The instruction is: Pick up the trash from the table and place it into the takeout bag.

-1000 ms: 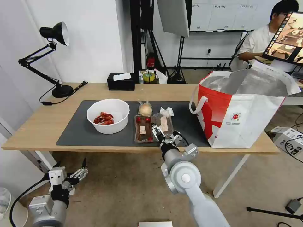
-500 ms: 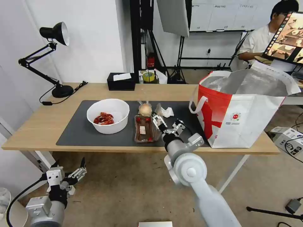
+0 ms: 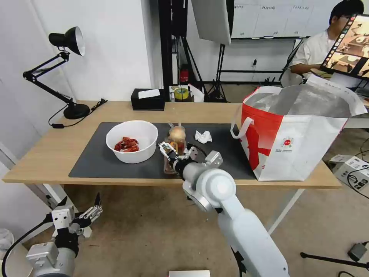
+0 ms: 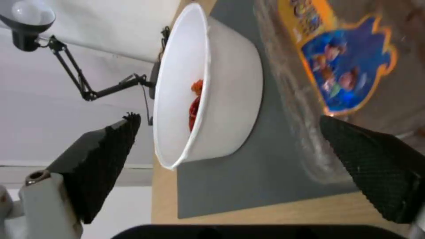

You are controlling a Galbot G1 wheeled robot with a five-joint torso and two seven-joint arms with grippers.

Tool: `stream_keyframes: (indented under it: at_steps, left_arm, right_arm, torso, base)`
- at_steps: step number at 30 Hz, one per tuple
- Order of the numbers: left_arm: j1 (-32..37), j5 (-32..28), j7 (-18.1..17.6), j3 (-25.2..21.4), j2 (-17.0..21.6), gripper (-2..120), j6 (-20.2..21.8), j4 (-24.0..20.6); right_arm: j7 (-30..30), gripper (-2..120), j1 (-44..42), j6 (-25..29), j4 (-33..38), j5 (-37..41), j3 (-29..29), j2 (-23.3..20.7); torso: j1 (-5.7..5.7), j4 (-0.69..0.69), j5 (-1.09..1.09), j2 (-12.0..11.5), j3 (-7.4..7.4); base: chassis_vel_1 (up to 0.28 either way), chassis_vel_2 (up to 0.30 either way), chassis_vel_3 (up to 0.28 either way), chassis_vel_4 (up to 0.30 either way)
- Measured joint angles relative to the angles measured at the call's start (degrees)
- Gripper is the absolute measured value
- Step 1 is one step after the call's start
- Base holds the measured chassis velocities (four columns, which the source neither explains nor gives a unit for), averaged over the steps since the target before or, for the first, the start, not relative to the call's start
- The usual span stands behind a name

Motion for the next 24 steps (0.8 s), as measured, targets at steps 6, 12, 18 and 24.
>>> stream_keyframes:
  at_steps: [6, 12, 18, 24]
  left_arm:
    - [-0.4, 0.0, 0.0, 0.3, 0.2, 100, 0.0, 0.0]
    - [-0.5, -0.2, 0.1, 0.2, 0.4, 100, 0.0, -0.3]
    - [-0.7, -0.2, 0.1, 0.2, 0.6, 100, 0.0, -0.5]
    - [-0.6, -0.2, 0.2, 0.3, 0.4, 100, 0.0, -0.8]
  right_arm:
    - [-10.8, 100, 1.4, -2.8, -1.1, -11.0, -0.6, -5.3]
    - [-29.2, 100, 9.6, -9.4, -4.9, -30.1, -2.0, -14.1]
    - [-42.6, 100, 17.1, -10.8, -9.7, -40.6, -4.8, -19.8]
    - [-50.4, 84, 21.4, -14.1, -13.9, -45.3, -7.7, -22.3]
  torso:
    - [0.0, 0.0, 0.01, 0.0, 0.0]
    - [0.0, -0.01, 0.02, 0.0, 0.0]
    - [0.0, 0.0, 0.01, 0.0, 0.0]
    - [0.0, -0.01, 0.01, 0.0, 0.0]
  base:
    - [0.0, 0.0, 0.0, 0.0]
    - [0.0, 0.0, 0.0, 0.0]
    - [0.0, 0.0, 0.0, 0.0]
    - [0.0, 0.0, 0.0, 0.0]
